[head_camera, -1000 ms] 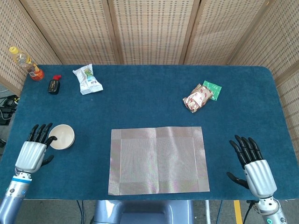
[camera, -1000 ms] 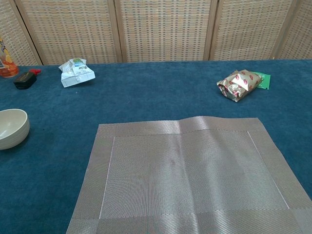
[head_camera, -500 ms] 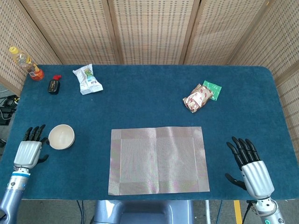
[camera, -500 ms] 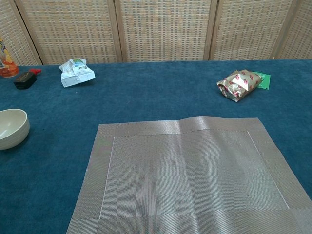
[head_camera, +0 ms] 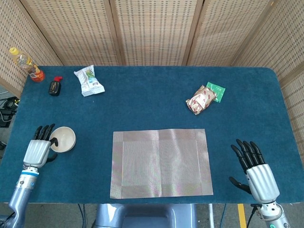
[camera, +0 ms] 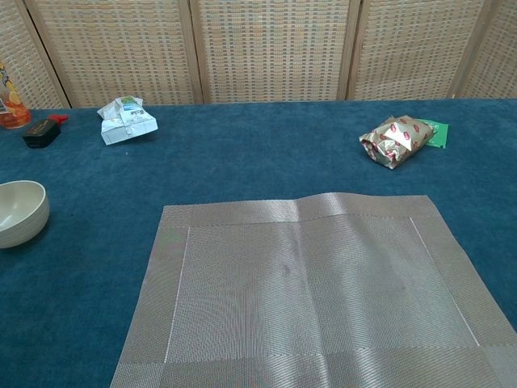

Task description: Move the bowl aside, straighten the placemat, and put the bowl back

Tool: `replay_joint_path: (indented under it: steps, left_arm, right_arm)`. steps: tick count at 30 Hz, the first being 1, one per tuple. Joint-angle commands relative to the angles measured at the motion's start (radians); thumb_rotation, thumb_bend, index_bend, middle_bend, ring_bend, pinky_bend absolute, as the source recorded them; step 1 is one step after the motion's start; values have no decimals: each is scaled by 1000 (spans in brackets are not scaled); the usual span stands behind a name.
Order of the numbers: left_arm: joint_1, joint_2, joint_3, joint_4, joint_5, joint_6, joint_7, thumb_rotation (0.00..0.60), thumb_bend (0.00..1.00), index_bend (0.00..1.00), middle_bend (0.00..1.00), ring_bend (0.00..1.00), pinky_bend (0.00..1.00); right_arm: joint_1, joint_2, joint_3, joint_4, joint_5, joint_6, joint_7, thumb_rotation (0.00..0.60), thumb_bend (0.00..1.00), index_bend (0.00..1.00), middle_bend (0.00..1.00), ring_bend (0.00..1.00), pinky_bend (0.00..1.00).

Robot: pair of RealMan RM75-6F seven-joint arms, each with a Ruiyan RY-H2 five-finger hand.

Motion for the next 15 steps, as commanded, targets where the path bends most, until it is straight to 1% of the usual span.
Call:
replay_joint_path:
  steps: [1,5,12,15]
  left_arm:
    - [5,6,2,-9,15,20,-17,600,217,502,0,0,0]
    - [4,10,-5,-9,17,24,-27,600,217,509,0,0,0]
    - [-11,-3,-8,1,0,-35,15,600,216,531,0,0,0]
    - [-15,-12,-12,8,-5,-45,23,600,217,546,0,0,0]
  right_arm:
    - [1,-1,-1,0,-1,-1,0,600,211,28,0,0,0]
    - [0,-1,-4,-1,-6,-2,-4,600,211,28,0,0,0]
    - [-2,2,-2,-2,-5,3,3,600,211,28,0,0,0]
    - [-2,2,-3,-1,-7,2,2,600,211,28,0,0,0]
